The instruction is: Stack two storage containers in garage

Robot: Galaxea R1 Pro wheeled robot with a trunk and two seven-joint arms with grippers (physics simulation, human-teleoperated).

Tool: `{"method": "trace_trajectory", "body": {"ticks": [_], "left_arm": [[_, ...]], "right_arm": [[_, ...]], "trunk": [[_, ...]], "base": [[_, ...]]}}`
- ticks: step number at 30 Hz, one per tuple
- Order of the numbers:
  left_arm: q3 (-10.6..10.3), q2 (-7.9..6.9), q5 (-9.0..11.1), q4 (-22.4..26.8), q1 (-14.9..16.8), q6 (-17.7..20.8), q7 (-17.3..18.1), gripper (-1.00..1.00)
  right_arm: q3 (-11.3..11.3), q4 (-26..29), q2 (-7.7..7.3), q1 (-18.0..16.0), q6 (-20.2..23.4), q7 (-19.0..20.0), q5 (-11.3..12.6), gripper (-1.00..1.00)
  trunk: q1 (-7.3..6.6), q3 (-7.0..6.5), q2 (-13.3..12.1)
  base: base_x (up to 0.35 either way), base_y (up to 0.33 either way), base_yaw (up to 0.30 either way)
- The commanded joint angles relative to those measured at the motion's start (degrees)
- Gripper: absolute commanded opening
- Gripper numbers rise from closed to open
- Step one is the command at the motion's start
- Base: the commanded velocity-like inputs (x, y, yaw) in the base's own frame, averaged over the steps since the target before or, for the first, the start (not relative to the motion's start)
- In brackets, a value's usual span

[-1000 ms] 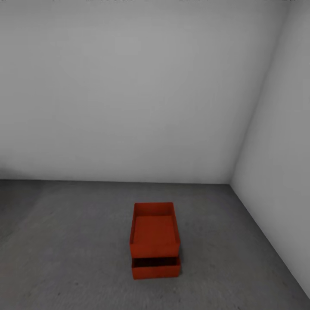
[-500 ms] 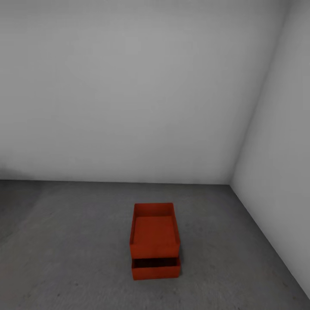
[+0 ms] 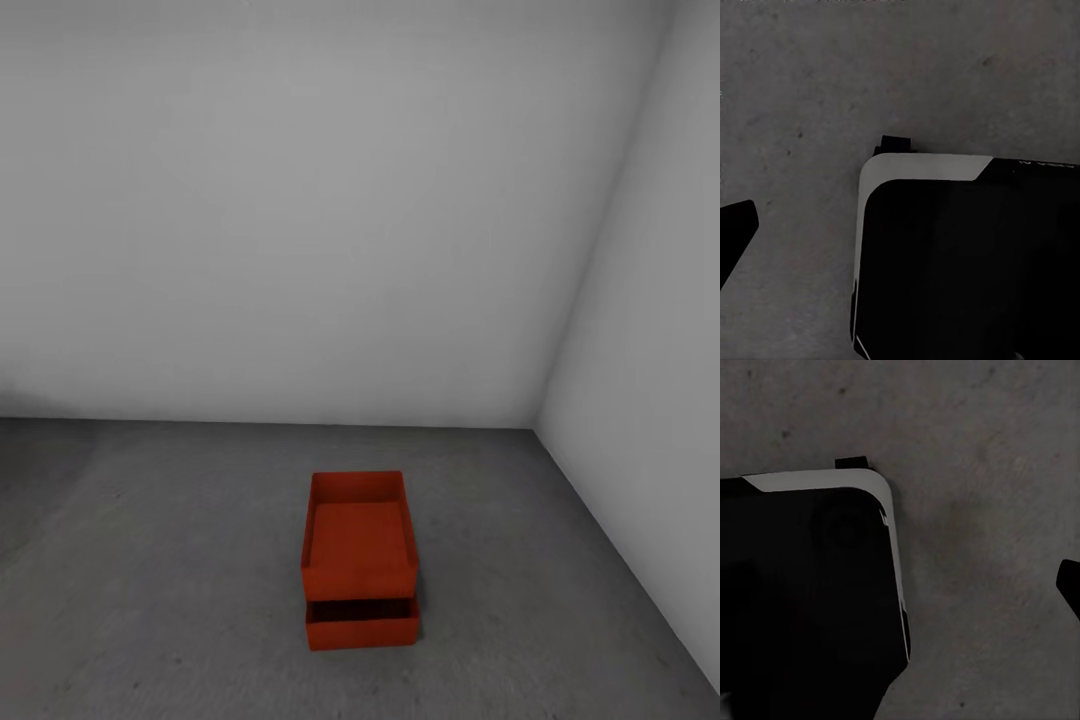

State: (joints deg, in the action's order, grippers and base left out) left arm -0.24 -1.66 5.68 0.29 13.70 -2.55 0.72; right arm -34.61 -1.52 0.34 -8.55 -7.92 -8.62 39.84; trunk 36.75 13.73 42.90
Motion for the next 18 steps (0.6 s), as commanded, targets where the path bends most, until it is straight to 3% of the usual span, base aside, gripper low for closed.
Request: {"method": "trace_trajectory", "body": {"ticks": [1, 18], "left_arm": [[-0.12, 0.00, 0.56, -0.05, 0.05, -0.18, 0.08, 1.00], [-0.19, -0.01, 0.48, -0.03, 0.06, -0.18, 0.08, 1.00]], "right_arm": [[-0.48, -0.01, 0.11, -0.06, -0.25, 0.00, 0.33, 1.00], [-0.47, 0.55, 0.20, -0.06, -0.25, 0.01, 0.32, 1.00]], "trunk": [[0.01, 0.08, 0.06], [0.01, 0.08, 0.06]], "base": [[0.000, 0.000, 0.000], [0.000, 0.000, 0.000]]}}
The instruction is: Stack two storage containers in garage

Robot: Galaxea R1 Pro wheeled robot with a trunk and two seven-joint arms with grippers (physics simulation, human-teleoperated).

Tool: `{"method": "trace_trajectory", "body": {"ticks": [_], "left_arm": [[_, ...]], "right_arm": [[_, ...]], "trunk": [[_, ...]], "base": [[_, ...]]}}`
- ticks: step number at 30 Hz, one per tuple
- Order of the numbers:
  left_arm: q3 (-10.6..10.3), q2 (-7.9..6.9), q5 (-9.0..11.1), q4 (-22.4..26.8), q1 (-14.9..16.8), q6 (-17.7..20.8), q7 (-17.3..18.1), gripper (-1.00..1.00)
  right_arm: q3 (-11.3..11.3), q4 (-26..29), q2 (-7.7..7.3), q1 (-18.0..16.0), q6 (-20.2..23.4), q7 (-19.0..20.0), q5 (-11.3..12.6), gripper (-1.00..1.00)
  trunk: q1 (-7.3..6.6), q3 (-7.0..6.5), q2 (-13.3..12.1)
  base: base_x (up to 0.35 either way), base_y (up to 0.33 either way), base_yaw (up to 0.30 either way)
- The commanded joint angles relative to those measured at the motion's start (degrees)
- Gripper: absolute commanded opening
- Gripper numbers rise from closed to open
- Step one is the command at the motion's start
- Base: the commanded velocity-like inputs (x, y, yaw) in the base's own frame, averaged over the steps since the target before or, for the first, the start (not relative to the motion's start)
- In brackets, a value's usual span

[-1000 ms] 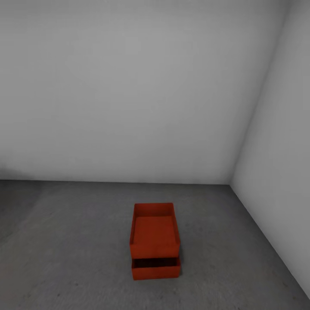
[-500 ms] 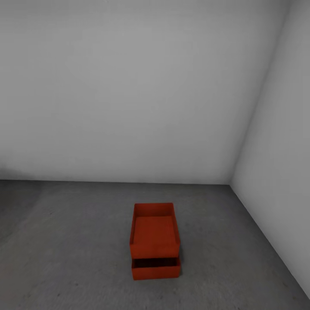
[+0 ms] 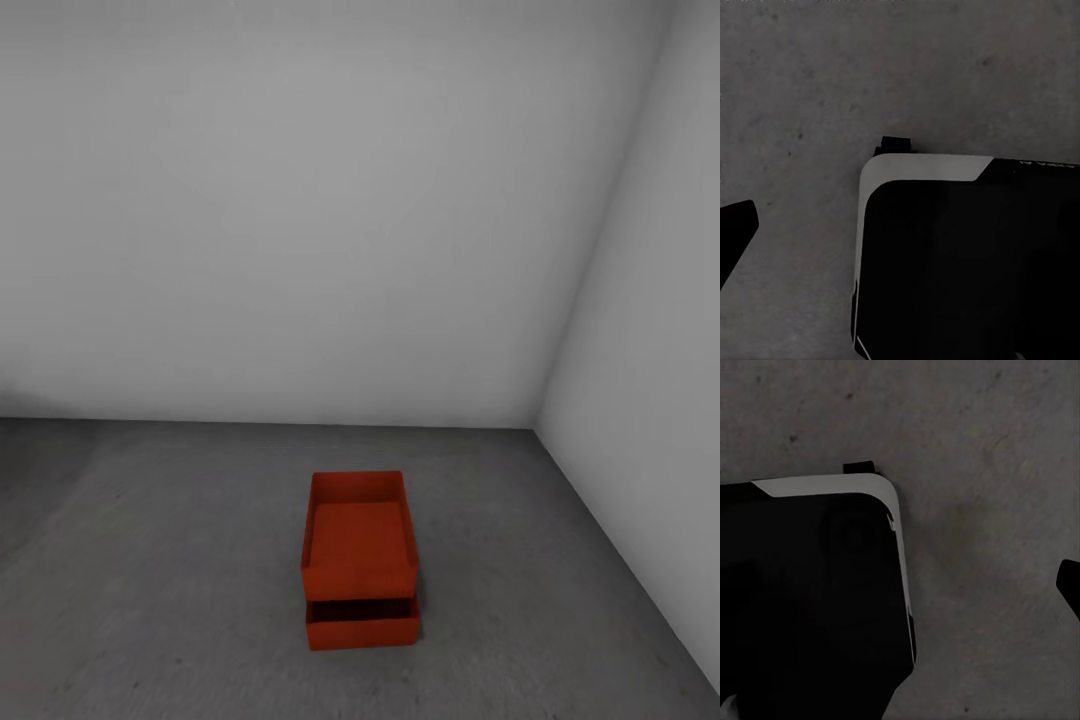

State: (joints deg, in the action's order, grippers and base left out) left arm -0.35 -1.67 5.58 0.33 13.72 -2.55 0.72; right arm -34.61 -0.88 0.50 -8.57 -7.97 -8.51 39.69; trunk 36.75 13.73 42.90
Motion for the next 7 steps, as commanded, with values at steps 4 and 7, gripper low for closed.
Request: {"method": "trace_trajectory", "body": {"ticks": [4, 7], "left_arm": [[-0.09, 0.00, 0.58, -0.06, 0.05, -0.18, 0.08, 1.00], [-0.09, 0.00, 0.58, -0.06, 0.04, -0.18, 0.08, 1.00]], "right_arm": [[-0.61, -0.09, 0.16, -0.05, -0.20, -0.11, 0.45, 1.00], [-0.54, -0.09, 0.12, -0.05, -0.20, -0.11, 0.48, 1.00]], "trunk": [[0.01, 0.08, 0.06], [0.01, 0.08, 0.06]], "base": [[0.000, 0.000, 0.000], [0.000, 0.000, 0.000]]}}
